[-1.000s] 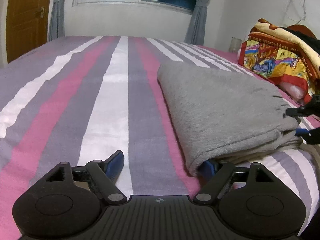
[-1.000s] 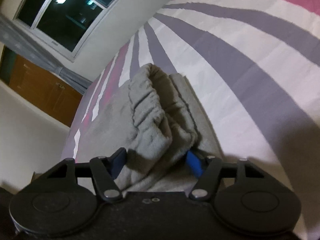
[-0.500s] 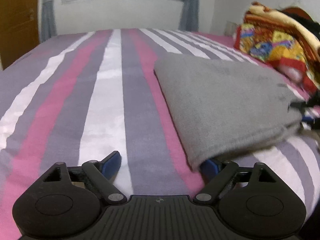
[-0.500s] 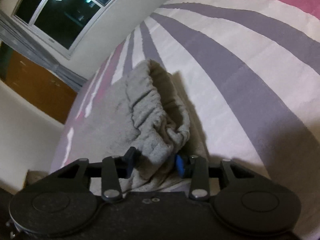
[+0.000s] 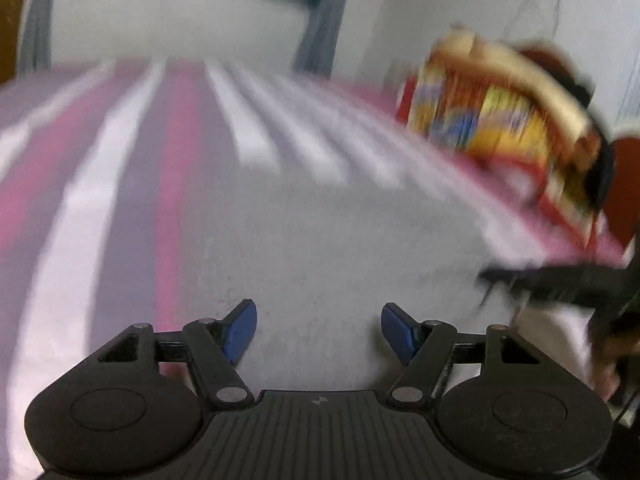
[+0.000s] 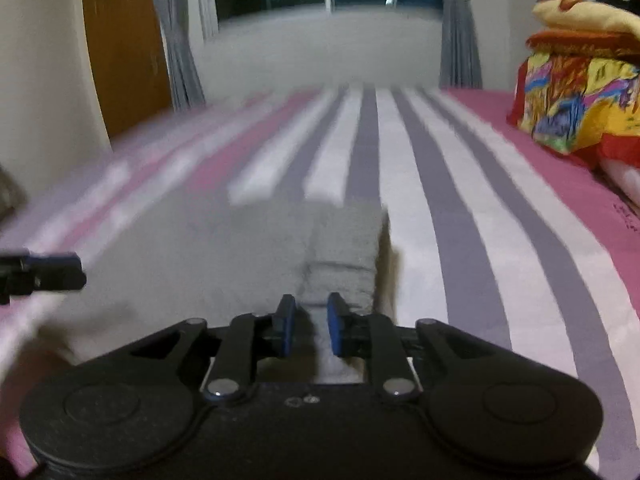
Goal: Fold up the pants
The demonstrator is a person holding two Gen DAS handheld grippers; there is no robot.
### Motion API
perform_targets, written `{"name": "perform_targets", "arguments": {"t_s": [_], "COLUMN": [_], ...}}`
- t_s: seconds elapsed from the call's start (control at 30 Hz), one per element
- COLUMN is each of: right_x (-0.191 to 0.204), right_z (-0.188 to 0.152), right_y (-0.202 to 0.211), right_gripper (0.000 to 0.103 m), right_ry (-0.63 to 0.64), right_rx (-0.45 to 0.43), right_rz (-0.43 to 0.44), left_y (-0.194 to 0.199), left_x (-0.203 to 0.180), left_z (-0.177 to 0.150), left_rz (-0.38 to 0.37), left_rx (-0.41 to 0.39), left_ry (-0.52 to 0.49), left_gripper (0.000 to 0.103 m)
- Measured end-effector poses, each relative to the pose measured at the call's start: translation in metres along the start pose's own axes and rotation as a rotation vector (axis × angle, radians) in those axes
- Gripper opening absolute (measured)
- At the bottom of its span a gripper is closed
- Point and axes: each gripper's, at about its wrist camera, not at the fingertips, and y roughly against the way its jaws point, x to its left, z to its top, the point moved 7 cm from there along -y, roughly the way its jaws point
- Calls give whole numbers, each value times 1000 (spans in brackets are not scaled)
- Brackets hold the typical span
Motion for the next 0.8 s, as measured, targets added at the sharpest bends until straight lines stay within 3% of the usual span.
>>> {"name": "perform_targets", "arguments": {"t_s": [0.1,0.23,0.3,0.37,0.43,0.5,0.6,0.7,0.8], "right_x": [-2,-4,-3,-1,-4,-3,-1,-2,0], "right_z": [9,43,59,65,58,52,53,61,44], "right_y": [11,5,-14,-36,-64,-68,-56,-21,-1], "right_gripper": [18,24,24,22,22,22,22,30,39], "right_ry": [8,4,19,46,47,40,61,41,44], "right_rx": [-24,-108,-106,-59,28,29,21,-61,-58], "right_rz": [38,58,58,40,12,15,18,48,60], "left_y": [5,-7,-25,-54,-87,-101,-84,-52,-48], "left_x": [-1,10,17,25,32,31,20,14,18], "left_z": [10,53,72,85,83,78,83,76,52], "left_rz": [-30,-33,-23,6,48,64,67,58,108], "left_rx": [-34,-101,-99,-46,54,87,50,7,54], "left_ry": [21,44,36,44,41,14,-38,-53,-109], "left_gripper": [69,69,69,69,69,69,69,69,69]}}
